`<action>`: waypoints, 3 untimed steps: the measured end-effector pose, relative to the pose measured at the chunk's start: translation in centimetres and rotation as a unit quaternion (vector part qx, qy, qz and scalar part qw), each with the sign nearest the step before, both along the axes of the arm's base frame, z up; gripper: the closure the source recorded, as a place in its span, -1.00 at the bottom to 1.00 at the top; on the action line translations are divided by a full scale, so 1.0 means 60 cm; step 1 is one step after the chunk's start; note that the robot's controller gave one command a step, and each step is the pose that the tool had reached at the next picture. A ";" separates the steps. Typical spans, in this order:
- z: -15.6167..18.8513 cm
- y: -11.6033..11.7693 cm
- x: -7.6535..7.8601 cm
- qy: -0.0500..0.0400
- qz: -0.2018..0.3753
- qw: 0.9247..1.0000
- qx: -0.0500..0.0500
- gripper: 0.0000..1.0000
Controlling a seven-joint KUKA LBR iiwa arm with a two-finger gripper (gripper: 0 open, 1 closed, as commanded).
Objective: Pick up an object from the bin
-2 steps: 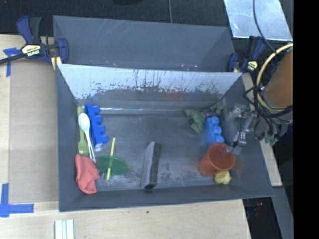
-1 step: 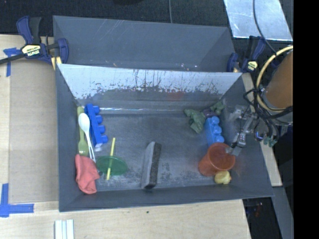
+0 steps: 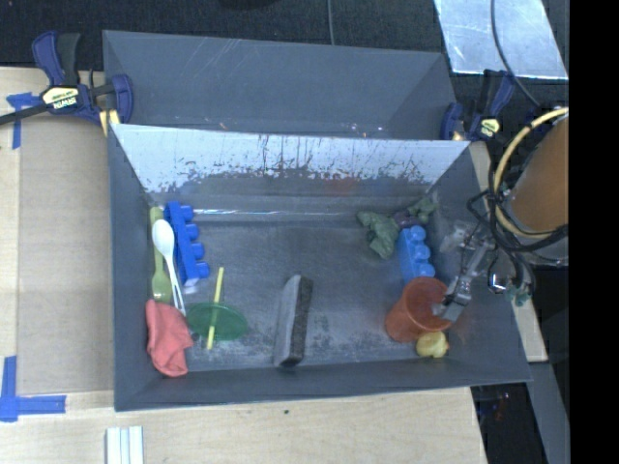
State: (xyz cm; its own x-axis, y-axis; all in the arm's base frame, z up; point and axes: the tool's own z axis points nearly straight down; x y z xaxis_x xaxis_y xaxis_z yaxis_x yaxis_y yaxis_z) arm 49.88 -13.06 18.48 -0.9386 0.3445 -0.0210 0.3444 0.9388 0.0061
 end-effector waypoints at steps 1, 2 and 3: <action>-0.050 0.010 -0.020 -0.001 -0.038 0.999 0.001 -1.00; -0.048 0.062 -0.016 -0.003 -0.045 0.999 0.001 -1.00; -0.098 0.027 -0.024 0.000 0.043 0.999 -0.001 -1.00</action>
Offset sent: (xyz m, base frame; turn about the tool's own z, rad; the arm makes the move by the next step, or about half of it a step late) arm -0.0091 0.0425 -0.0274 0.0912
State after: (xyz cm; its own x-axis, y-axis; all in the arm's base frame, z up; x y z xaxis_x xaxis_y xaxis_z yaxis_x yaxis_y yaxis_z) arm 48.41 -11.44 12.58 -0.9648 0.2623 -0.0215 0.2622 0.9650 0.0038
